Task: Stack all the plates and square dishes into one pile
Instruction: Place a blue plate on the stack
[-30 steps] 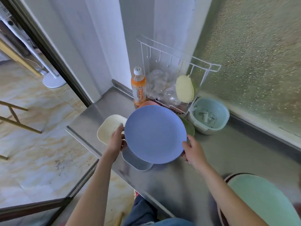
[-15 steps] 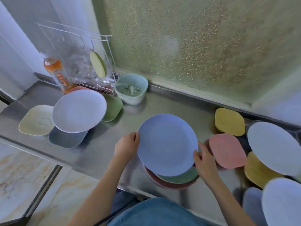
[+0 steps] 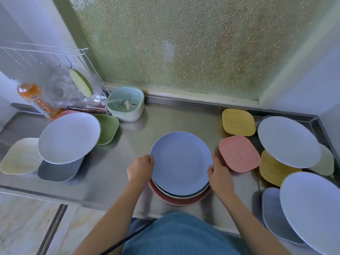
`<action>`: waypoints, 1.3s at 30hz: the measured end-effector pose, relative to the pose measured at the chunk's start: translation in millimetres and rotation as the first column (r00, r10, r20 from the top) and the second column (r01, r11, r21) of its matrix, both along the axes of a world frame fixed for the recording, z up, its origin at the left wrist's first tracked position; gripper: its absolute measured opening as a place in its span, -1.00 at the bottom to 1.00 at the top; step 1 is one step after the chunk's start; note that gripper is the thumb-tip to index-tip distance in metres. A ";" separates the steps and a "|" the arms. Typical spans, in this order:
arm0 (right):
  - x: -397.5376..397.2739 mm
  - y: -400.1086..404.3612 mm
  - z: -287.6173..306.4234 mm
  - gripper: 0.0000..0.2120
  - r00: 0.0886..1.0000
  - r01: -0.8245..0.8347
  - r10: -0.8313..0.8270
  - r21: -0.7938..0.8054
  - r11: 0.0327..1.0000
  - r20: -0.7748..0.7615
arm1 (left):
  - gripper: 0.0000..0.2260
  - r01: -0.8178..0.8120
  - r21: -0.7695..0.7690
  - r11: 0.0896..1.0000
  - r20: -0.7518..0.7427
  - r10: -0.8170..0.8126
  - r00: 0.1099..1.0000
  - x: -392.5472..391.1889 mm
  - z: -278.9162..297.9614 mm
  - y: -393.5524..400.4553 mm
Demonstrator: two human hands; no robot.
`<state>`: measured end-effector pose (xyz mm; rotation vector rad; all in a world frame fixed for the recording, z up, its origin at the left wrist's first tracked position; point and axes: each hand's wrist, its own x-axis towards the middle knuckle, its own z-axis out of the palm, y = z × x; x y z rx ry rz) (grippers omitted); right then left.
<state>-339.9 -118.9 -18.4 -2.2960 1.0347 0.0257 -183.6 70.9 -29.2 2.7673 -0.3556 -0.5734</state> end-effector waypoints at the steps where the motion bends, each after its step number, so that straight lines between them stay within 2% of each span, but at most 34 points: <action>1: -1.1 0.0 0.1 -0.52 1.000 -0.007 0.007 -0.009 1.000 -0.014 | -0.64 0.018 0.010 1.000 -0.002 -0.018 1.000 0.5 -1.1 0.4; 9: -4.0 4.2 -7.9 -0.52 0.997 0.054 -0.056 -0.033 0.998 -0.048 | -0.62 0.098 0.059 0.993 0.013 -0.099 0.995 2.7 -4.7 6.6; 13: -2.4 12.9 -12.6 -0.51 0.995 0.094 -0.097 0.097 0.991 0.027 | -0.61 0.096 0.059 0.994 -0.004 -0.096 0.995 2.4 -5.0 9.2; 18: 23.9 26.1 -8.6 -0.52 0.999 0.035 -0.039 0.153 0.988 0.021 | -0.64 0.010 0.047 0.999 -0.031 -0.008 0.999 9.1 -3.5 31.7; 24: 67.8 63.3 -3.8 -0.53 0.995 -0.098 0.092 0.189 0.977 0.040 | -0.62 -0.171 0.030 0.985 -0.031 0.172 0.985 29.2 -1.6 84.3; 26: 79.7 75.1 -2.6 -0.51 0.990 -0.140 0.142 0.168 0.976 0.003 | -0.62 -0.199 0.014 0.980 -0.040 0.199 0.979 36.3 -0.5 100.8; 28: 87.5 84.5 -0.9 -0.49 0.980 -0.172 0.178 0.066 0.983 -0.094 | -0.61 -0.209 0.015 0.978 -0.054 0.209 0.976 42.9 -0.1 113.8; 30: 93.3 91.9 1.8 -0.48 0.982 -0.119 0.109 -0.058 0.991 -0.152 | -0.59 -0.214 0.001 0.977 -0.060 0.214 0.975 48.7 1.9 122.3; 31: 96.9 97.0 4.6 -0.47 0.992 -0.055 0.044 -0.090 0.994 -0.122 | -0.57 -0.249 -0.010 0.968 -0.057 0.248 0.967 52.1 3.6 125.6; 33: 107.8 110.0 11.7 -0.46 0.999 0.038 -0.038 -0.113 0.993 -0.001 | -0.54 -0.387 -0.081 0.918 -0.052 0.384 0.922 60.7 5.5 135.9; 34: 116.2 118.4 13.9 -0.47 0.998 0.018 -0.010 -0.139 0.990 0.059 | -0.52 -0.482 -0.134 0.866 -0.072 0.477 0.876 67.2 5.8 143.3; 36: 138.1 137.3 16.2 -0.53 0.983 -0.109 0.130 -0.156 0.982 0.130 | -0.49 -0.618 -0.178 0.765 -0.139 0.603 0.786 84.2 5.9 162.0; 38: 165.0 157.3 15.5 -0.59 0.954 -0.249 0.263 -0.106 0.963 0.147 | -0.58 -0.688 -0.178 0.703 -0.256 0.642 0.722 102.6 4.7 178.0; 39: 179.4 167.6 14.7 -0.62 0.939 -0.306 0.314 -0.072 0.949 0.139 | -0.61 -0.746 -0.179 0.641 -0.338 0.672 0.659 111.8 2.3 183.1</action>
